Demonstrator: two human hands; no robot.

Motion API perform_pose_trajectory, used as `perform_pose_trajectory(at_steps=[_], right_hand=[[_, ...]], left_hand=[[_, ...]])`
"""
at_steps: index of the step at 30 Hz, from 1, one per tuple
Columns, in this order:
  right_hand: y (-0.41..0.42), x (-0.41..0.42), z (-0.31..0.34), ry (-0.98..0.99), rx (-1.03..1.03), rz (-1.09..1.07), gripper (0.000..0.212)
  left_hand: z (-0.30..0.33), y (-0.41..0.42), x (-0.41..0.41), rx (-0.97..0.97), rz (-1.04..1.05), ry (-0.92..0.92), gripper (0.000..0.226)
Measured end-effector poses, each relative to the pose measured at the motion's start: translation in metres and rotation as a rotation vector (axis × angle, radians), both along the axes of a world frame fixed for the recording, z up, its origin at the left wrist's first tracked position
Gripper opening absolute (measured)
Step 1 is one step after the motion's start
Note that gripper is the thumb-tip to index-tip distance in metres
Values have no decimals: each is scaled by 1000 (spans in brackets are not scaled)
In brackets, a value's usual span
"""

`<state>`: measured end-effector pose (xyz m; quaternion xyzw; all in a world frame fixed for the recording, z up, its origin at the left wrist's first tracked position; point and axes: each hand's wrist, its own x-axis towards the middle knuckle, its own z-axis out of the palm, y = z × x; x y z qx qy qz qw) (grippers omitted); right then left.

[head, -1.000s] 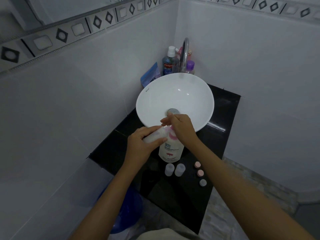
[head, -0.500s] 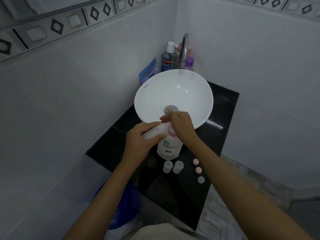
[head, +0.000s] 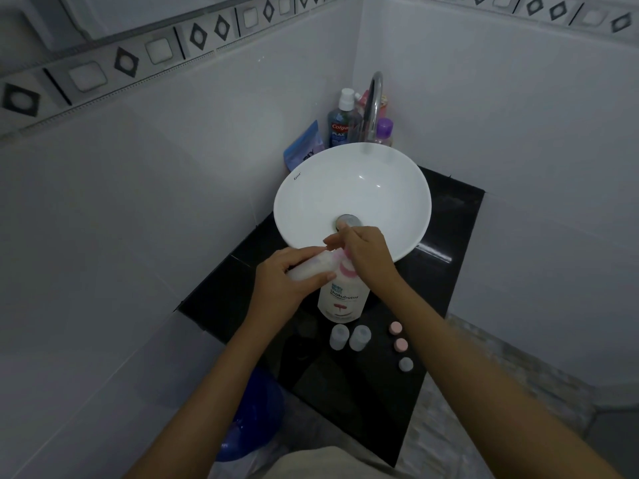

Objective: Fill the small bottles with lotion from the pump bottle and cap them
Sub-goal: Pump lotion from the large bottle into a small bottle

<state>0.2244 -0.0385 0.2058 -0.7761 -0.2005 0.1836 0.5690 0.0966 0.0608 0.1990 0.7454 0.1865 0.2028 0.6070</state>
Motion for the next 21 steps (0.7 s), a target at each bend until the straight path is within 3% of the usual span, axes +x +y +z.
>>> perform_pose_trajectory(at_steps=[11, 17, 21], right_hand=[[-1, -5, -11, -30, -57, -8, 44], [0, -2, 1, -22, -54, 5, 42], [0, -2, 3, -20, -57, -1, 42]], left_hand=[[-6, -4, -4, 60, -13, 44, 44], [1, -2, -7, 190, -38, 74, 50], [3, -5, -5, 211, -56, 62, 35]])
